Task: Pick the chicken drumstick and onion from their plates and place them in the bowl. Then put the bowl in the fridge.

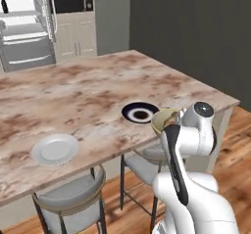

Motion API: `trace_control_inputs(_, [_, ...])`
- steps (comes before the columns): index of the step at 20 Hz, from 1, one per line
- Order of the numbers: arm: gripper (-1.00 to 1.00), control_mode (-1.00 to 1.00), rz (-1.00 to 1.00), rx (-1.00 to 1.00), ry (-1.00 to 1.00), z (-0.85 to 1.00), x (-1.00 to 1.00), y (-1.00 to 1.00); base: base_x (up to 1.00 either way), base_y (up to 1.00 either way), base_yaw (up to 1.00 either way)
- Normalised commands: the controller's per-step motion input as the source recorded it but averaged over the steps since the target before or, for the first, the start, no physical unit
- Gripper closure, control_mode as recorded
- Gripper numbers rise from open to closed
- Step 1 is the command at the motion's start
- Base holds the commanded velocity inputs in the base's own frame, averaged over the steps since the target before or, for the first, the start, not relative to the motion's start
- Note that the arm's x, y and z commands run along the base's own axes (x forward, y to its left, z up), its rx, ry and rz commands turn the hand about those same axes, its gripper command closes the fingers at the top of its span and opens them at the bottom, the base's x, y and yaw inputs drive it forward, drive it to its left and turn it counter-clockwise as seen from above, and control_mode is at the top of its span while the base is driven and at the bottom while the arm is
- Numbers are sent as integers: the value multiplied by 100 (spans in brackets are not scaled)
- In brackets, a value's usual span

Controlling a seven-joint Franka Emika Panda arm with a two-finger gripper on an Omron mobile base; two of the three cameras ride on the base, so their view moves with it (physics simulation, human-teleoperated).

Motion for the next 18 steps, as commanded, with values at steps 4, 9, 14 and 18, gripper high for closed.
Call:
trace_control_inputs(4, [100, 100, 0, 0, 0, 0, 0, 0, 4, -4, -81])
trace_control_inputs(9, [100, 100, 0, 0, 0, 0, 0, 0, 14, -12, -70])
trace_control_inputs(14, [100, 100, 0, 0, 0, 0, 0, 0, 51, -20, -35])
trace_control_inputs(18, [100, 100, 0, 0, 0, 0, 0, 0, 80, -24, -8])
